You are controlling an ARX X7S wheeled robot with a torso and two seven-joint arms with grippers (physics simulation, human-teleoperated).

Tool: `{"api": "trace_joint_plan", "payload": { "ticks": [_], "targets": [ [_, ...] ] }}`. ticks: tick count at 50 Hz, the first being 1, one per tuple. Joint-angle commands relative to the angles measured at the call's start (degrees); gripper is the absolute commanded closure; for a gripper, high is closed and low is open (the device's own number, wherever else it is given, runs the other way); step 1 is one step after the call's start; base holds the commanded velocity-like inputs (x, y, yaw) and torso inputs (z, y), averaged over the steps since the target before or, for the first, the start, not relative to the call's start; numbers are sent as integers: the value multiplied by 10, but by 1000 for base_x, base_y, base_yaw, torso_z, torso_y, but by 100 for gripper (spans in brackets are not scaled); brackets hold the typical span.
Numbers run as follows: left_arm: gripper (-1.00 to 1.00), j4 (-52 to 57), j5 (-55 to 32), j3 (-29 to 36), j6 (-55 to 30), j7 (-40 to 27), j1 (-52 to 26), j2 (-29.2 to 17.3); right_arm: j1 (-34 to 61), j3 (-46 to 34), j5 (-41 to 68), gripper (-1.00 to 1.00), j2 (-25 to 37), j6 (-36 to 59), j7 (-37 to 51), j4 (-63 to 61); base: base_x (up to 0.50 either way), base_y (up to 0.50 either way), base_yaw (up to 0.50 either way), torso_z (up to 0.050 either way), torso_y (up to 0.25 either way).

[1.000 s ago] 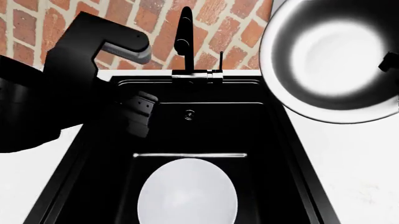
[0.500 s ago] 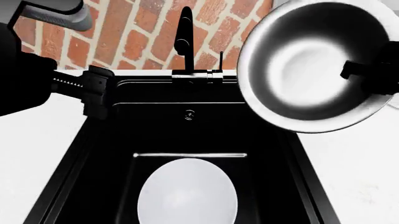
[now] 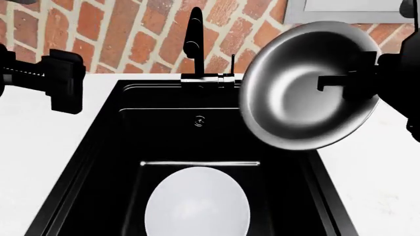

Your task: Stack the bowls in the sink.

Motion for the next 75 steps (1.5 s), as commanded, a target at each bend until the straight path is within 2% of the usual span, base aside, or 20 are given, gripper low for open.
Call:
{"api": "trace_joint_plan", "payload": {
  "ticks": [1,30,55,75],
  "targets": [
    [-100,7,-17,-2,1,-13,-15,-15,20,-34,-27,100,-41,2,-20,32,0,0,0,0,0],
    [-100,7,-15,-4,-5,-7,-16,-25,-12,-74,-97,100,-117,4,-97,85,0,0,0,0,0],
    [-100,2,-17,-5,-7,-9,-25,-29,-32,-70,-73,100,-145,3,-172,69,0,0,0,0,0],
    [-100,4,-23,-3,-9,-13,-31,-32,-37,-73,-26,100,-144,8,-182,48,0,0,0,1,1]
  ]
}}
